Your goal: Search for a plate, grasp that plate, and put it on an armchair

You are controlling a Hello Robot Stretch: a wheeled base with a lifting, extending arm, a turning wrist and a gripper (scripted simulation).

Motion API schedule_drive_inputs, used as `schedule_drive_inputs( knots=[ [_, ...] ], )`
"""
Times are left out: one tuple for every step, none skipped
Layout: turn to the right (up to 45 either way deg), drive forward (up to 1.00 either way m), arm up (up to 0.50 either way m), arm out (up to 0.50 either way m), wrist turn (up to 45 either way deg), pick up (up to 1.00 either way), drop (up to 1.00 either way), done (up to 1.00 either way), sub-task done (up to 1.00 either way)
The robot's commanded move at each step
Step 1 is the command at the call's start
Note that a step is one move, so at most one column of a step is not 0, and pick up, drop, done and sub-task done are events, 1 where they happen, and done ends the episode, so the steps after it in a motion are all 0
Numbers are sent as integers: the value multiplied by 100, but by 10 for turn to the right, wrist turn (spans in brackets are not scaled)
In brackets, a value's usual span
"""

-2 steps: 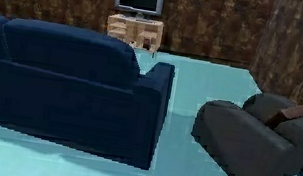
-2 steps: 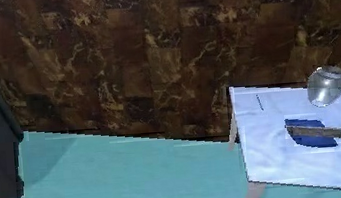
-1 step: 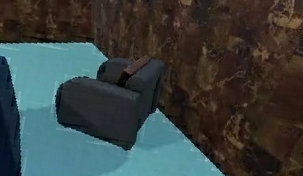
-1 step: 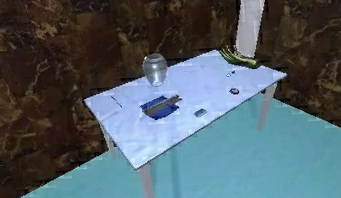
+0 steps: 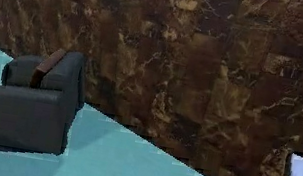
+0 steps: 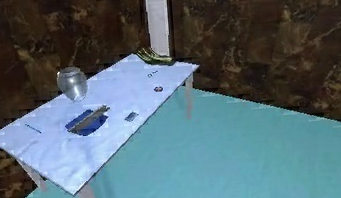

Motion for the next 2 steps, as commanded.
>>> schedule_drive_inputs(
  knots=[
    [0,30,0,0,0,0,0,0,0],
    [450,0,0,0,0,0,0,0,0]
  ],
)
